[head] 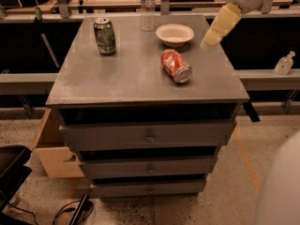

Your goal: Place coke can upright

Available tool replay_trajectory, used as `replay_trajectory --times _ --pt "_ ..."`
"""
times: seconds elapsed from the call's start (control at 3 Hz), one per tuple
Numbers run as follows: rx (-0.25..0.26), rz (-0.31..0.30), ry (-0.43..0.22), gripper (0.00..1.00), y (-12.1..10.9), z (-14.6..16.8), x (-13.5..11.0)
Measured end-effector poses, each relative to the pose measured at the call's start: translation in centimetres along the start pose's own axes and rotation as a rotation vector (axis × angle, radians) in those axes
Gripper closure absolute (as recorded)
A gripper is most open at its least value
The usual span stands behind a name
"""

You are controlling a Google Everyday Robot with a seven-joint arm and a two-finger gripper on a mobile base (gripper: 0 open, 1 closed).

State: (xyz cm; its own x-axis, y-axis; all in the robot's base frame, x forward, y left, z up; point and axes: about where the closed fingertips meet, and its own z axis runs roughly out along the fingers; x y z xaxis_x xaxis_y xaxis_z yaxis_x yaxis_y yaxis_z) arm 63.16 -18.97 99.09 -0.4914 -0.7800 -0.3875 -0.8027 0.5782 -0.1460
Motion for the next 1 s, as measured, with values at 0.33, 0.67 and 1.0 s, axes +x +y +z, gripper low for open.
replay_trajectory --times 0.33,0.67,1.0 --pt "0.059 0.137 0.055 0.0 -1.3 -0.9 -2.0" --pt "0.083 0.178 0.036 0.0 -1.9 -1.1 -2.8" --pt "0.075 0.222 0.027 0.0 -2.6 0.1 -2.9"
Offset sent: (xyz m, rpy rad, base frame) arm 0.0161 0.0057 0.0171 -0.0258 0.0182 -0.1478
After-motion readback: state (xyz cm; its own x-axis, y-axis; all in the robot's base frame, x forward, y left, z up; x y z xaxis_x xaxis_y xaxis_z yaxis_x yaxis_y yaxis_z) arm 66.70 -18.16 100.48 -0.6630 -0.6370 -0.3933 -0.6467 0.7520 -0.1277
